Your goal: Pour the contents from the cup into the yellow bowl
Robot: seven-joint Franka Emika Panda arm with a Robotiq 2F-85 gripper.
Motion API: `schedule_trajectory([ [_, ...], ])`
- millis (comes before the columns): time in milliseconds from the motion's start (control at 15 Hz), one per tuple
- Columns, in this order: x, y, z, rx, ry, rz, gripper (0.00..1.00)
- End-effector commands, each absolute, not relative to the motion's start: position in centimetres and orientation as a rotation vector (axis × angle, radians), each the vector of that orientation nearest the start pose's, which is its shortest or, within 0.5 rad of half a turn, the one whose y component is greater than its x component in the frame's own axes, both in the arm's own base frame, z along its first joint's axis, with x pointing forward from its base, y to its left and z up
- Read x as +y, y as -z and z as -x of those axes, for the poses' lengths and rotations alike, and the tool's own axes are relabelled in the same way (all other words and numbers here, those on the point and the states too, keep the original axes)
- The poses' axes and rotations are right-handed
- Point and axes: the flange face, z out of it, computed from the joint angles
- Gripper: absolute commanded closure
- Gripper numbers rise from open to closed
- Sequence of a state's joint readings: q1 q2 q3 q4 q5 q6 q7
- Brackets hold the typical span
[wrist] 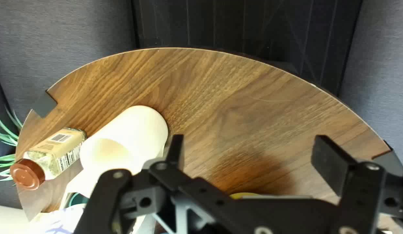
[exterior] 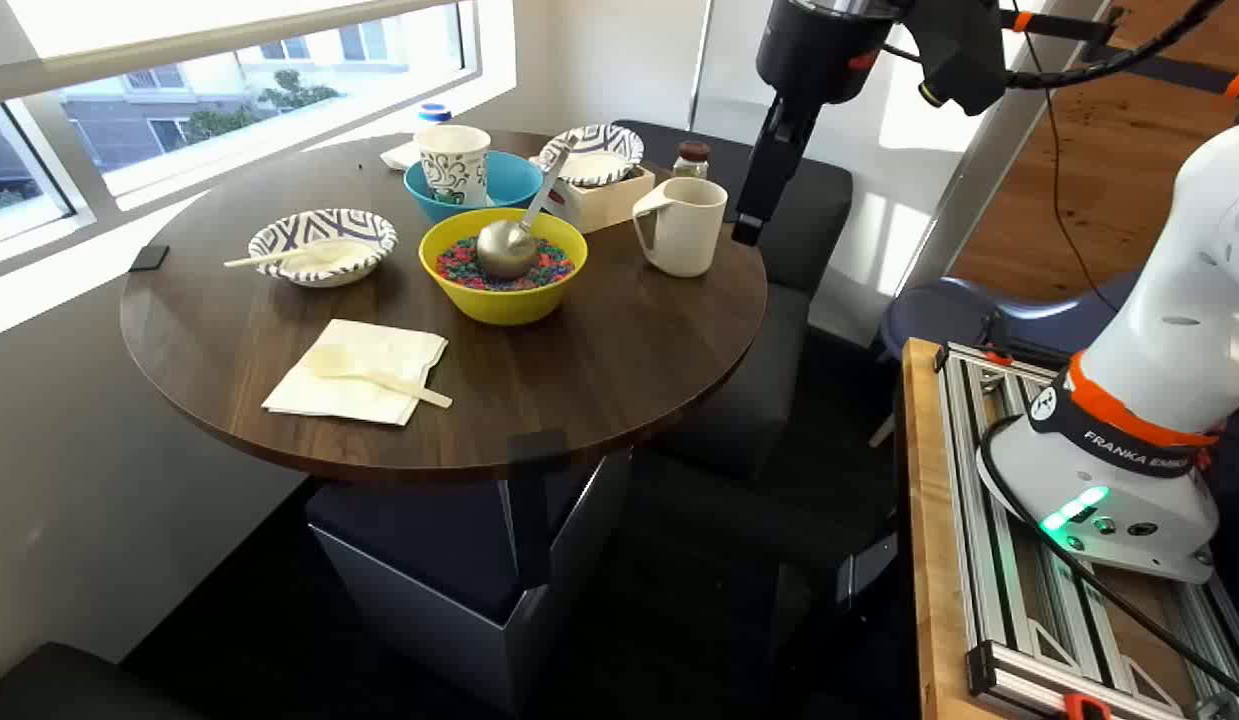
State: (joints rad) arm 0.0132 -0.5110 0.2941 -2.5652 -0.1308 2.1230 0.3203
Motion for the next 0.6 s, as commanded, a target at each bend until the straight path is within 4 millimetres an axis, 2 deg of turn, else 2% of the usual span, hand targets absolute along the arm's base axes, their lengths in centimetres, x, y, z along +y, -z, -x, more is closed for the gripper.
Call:
schedule_trajectory([
  [0,11.4,-43.62,-37.65,-0.035,0.198,3.366,0.0],
  [533,11.23,-43.7,-37.69,-0.033,0.199,3.364,0.0],
])
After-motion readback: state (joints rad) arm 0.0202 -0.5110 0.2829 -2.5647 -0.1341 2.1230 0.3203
